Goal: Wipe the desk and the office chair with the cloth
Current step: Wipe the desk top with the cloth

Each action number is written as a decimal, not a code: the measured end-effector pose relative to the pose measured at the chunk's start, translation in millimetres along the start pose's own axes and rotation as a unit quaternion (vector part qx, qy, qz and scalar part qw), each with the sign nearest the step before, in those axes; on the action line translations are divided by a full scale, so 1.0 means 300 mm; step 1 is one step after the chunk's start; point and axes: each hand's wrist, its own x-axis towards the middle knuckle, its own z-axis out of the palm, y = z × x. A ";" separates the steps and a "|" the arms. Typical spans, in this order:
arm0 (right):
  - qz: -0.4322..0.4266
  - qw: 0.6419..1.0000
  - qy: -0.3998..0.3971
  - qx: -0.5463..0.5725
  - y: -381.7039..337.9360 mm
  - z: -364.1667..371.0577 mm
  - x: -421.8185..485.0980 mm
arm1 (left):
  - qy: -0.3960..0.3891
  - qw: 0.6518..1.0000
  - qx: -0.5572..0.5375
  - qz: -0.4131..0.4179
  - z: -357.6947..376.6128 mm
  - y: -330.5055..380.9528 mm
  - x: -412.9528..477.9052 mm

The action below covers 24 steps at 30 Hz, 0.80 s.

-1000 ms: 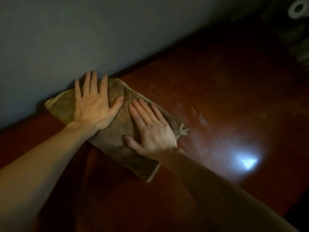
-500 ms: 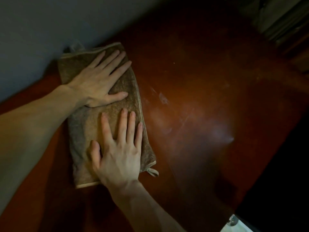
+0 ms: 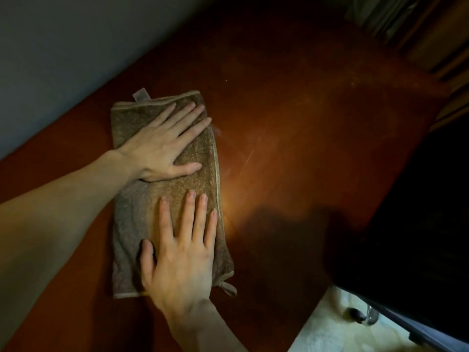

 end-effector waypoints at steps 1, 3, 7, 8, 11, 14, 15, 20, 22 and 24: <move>-0.001 1.000 -0.001 -0.001 0.008 -0.003 -0.011 | 0.000 1.000 0.000 -0.001 -0.001 0.012 -0.001; -0.003 1.000 0.000 -0.006 0.034 -0.009 -0.038 | -0.004 1.000 0.001 -0.006 0.001 0.045 -0.005; -0.006 1.000 0.007 -0.015 0.109 -0.030 -0.098 | -0.016 1.000 0.003 -0.018 0.002 0.132 -0.002; -0.008 1.000 0.008 -0.015 0.130 -0.036 -0.118 | -0.016 1.000 0.003 -0.021 0.002 0.156 0.000; -0.014 1.000 0.008 -0.008 0.201 -0.065 -0.189 | -0.014 0.999 0.005 -0.029 -0.008 0.241 0.003; -0.021 1.000 0.008 0.003 0.262 -0.083 -0.247 | -0.015 0.999 0.005 -0.041 -0.013 0.321 0.002; -0.023 1.000 0.008 0.002 0.281 -0.088 -0.263 | -0.016 0.999 0.002 -0.044 -0.014 0.346 0.002; -0.055 0.998 0.006 0.018 0.389 -0.110 -0.327 | -0.008 0.997 -0.013 -0.075 -0.009 0.455 -0.006; -0.084 0.996 -0.002 0.019 0.447 -0.131 -0.325 | 0.000 0.994 -0.028 -0.105 -0.005 0.487 -0.008; -0.119 0.993 -0.021 0.009 0.518 -0.158 -0.313 | 0.006 0.989 -0.044 -0.141 0.001 0.515 -0.010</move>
